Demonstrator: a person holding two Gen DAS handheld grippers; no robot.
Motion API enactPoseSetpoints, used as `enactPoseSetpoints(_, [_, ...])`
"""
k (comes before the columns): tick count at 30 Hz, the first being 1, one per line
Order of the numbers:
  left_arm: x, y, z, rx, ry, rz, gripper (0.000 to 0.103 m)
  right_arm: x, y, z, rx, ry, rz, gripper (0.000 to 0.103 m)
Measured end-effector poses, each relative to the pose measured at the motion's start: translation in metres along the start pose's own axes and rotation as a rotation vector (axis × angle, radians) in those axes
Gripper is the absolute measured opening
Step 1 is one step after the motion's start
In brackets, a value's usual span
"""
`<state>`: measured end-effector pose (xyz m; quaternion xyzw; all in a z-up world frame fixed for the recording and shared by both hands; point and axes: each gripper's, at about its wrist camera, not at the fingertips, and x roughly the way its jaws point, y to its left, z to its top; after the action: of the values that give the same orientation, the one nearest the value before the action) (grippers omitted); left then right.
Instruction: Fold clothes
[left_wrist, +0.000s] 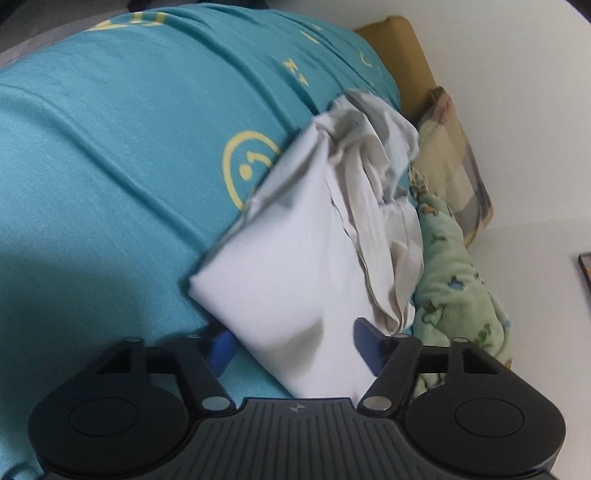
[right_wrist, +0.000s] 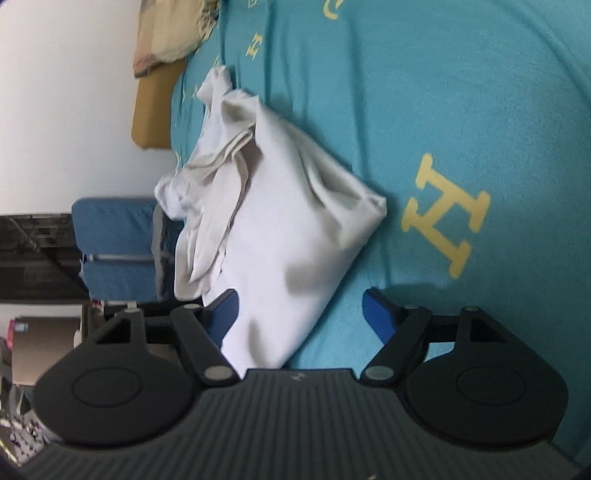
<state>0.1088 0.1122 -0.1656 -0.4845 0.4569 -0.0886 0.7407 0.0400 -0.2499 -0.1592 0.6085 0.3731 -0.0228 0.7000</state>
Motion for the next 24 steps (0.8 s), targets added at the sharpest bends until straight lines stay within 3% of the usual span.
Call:
enactPoseSetpoints(2, [0.002, 0.002, 0.003, -0.006, -0.01, 0.01, 0.046, 0.0, 0.001, 0.002, -0.011, -0.044, -0.026, 0.057])
enactPoseSetpoints(4, [0.003, 0.004, 0.006, -0.011, -0.02, 0.021, 0.033, 0.001, 0.0, 0.005, -0.017, -0.077, -0.049, 0.036])
enactPoseSetpoints(10, [0.001, -0.004, 0.009, 0.063, -0.056, 0.01, 0.016, 0.003, 0.004, 0.008, -0.069, -0.11, -0.073, 0.013])
enactPoseSetpoints(16, [-0.031, -0.035, -0.002, 0.194, -0.135, -0.101, 0.011, -0.021, 0.029, 0.005, -0.202, -0.172, 0.002, 0.008])
enactPoseSetpoints(24, [-0.106, -0.07, -0.054, 0.398, -0.232, -0.213, 0.01, -0.09, 0.063, -0.021, -0.427, -0.311, 0.135, 0.007])
